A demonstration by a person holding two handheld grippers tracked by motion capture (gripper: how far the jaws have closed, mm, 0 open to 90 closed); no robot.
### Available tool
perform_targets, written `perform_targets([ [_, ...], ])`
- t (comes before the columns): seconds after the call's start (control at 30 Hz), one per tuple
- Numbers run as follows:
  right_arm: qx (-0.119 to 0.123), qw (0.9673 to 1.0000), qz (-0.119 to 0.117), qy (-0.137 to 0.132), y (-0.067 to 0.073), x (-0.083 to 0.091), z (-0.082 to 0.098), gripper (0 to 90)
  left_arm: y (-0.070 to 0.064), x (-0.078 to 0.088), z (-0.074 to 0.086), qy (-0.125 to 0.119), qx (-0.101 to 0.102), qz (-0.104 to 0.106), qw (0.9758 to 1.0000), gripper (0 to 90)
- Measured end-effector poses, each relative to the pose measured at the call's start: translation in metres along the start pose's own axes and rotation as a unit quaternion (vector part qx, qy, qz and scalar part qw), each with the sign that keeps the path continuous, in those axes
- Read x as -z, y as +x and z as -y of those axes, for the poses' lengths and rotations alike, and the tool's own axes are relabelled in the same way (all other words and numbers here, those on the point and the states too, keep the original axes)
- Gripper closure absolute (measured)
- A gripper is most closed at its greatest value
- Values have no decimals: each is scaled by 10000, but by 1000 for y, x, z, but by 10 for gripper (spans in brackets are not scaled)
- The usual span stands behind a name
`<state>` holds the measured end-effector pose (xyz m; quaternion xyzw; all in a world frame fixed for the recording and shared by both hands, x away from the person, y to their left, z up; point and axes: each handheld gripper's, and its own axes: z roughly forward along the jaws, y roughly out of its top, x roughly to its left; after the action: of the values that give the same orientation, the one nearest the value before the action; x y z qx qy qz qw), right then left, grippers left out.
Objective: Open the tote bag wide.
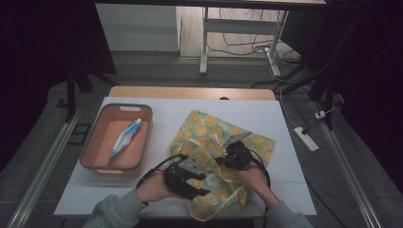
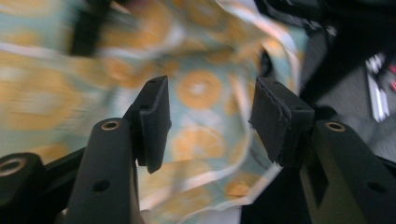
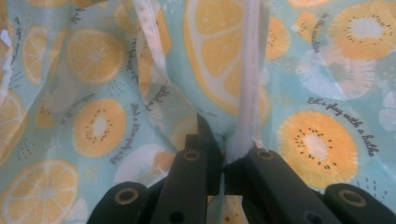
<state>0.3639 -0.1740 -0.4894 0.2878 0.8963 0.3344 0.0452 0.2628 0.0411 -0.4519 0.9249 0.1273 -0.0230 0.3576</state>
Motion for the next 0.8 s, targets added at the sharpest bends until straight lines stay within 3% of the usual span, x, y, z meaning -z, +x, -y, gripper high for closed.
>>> perform_targets([
  [0.17,-105,9999,3,-87,-5,2,1,885,-9,-27,3,400,-219,267,9986,466],
  [0.33,-142,9998,5,-134,-8,5,2,885,-15,-47,8,733,-307,271,9965,493],
  [0.4,-137,9998,18,-146,-9,6,2,885,-17,-54,10,886,-376,204,9951,545],
  [0.5,-156,9997,46,-173,-10,8,2,886,-18,-62,11,1014,-364,155,9941,740],
  [0.53,-168,9997,53,-190,-11,9,2,885,-18,-63,12,1025,-393,148,9938,841],
  [0.57,-179,9996,55,-206,-12,11,2,885,-18,-61,13,1003,-425,161,9939,883],
  [0.67,-238,9992,113,-306,-18,18,1,886,-19,-50,16,868,-521,202,9947,888],
  [0.8,-360,9979,245,-473,-30,28,-1,886,-22,-29,24,595,-495,358,9964,888],
])
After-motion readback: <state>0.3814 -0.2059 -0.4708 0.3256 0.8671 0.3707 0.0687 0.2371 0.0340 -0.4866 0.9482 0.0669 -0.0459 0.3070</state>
